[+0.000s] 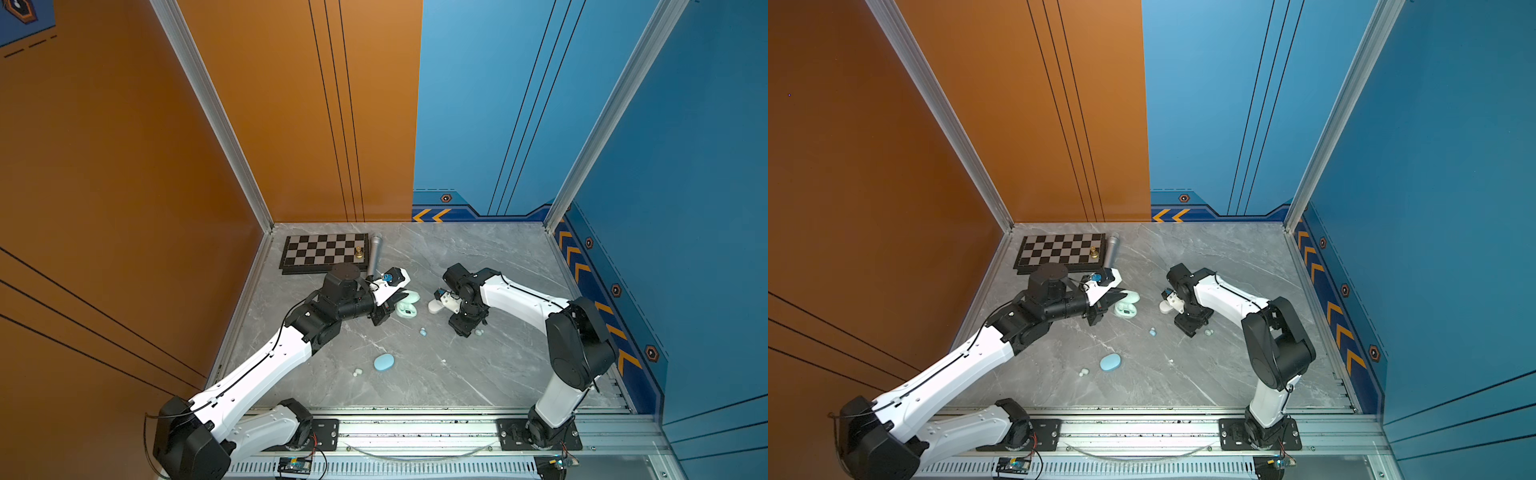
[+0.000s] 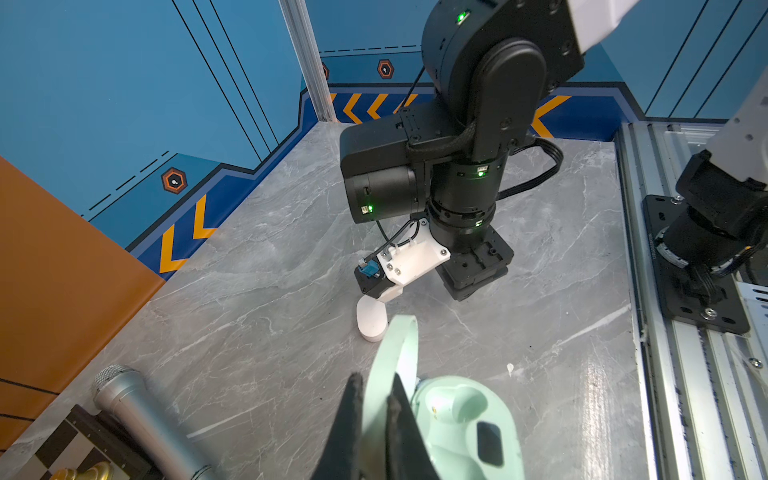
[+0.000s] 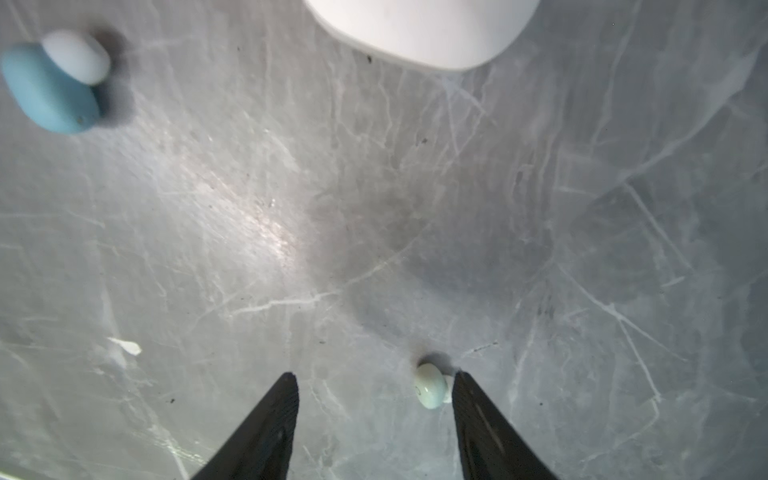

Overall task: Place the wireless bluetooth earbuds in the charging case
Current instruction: 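Lower the right gripper and pinch the pale earbud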

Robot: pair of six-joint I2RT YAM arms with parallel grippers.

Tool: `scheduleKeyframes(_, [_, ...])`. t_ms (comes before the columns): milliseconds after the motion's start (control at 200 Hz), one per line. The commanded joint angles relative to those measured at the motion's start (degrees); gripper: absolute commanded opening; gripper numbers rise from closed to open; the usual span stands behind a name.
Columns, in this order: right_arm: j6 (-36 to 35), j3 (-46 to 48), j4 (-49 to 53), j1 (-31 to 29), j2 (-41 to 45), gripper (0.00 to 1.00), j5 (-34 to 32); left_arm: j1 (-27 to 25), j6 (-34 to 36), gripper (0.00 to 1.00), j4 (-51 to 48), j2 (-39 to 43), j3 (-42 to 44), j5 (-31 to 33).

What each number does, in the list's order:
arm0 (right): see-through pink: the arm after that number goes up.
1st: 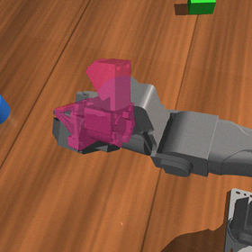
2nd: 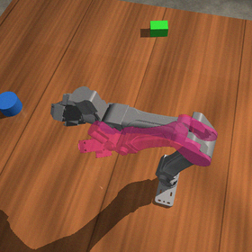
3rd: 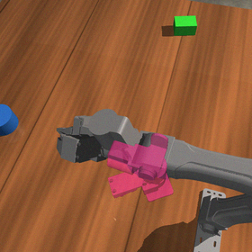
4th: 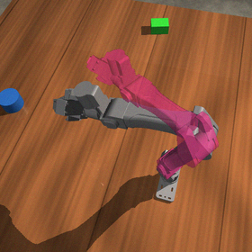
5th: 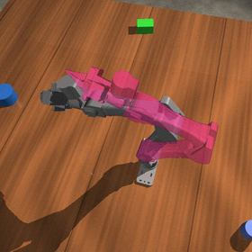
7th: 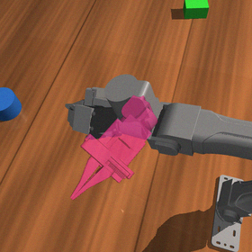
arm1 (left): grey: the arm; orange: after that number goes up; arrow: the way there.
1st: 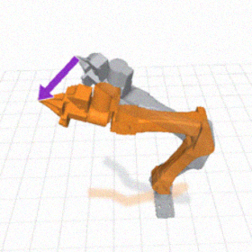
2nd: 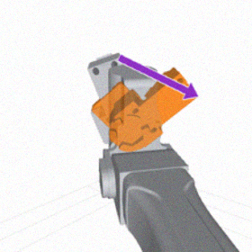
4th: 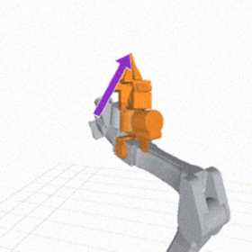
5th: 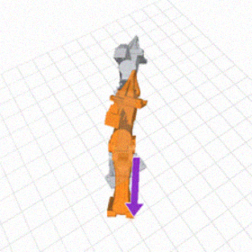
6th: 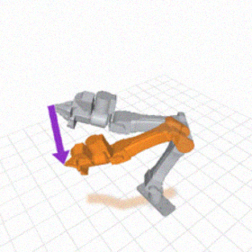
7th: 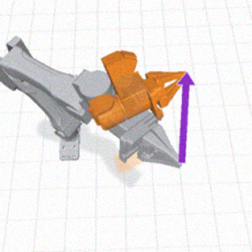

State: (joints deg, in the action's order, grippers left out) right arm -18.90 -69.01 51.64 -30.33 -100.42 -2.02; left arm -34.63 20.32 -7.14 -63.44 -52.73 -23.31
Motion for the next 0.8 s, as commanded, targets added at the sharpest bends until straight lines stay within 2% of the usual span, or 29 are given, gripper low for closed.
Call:
scheduleKeyframes(0, [-8.31,1.01,1.9,0.31,-1.12,0.62,-3.0,-0.6,-0.81,0.0,-0.69,0.42,-2.46,0.93])
scheduleKeyframes(425, [-9.04,1.78,1.0,1.93,-5.19,0.61,-5.09,-1.14,-0.83,0.0,-1.04,-0.36,-3.52,1.46])
scheduleKeyframes(506, [-8.14,1.69,0.93,2.33,-5.66,0.54,-5.52,-1.09,-0.7,0.0,-1.21,-0.46,-3.54,1.49])
scheduleKeyframes(796, [-7.76,3.96,0.24,3.48,-4.61,0.47,-3.73,-1.05,-0.45,0.0,-1.56,-0.46,-3.62,1.76])
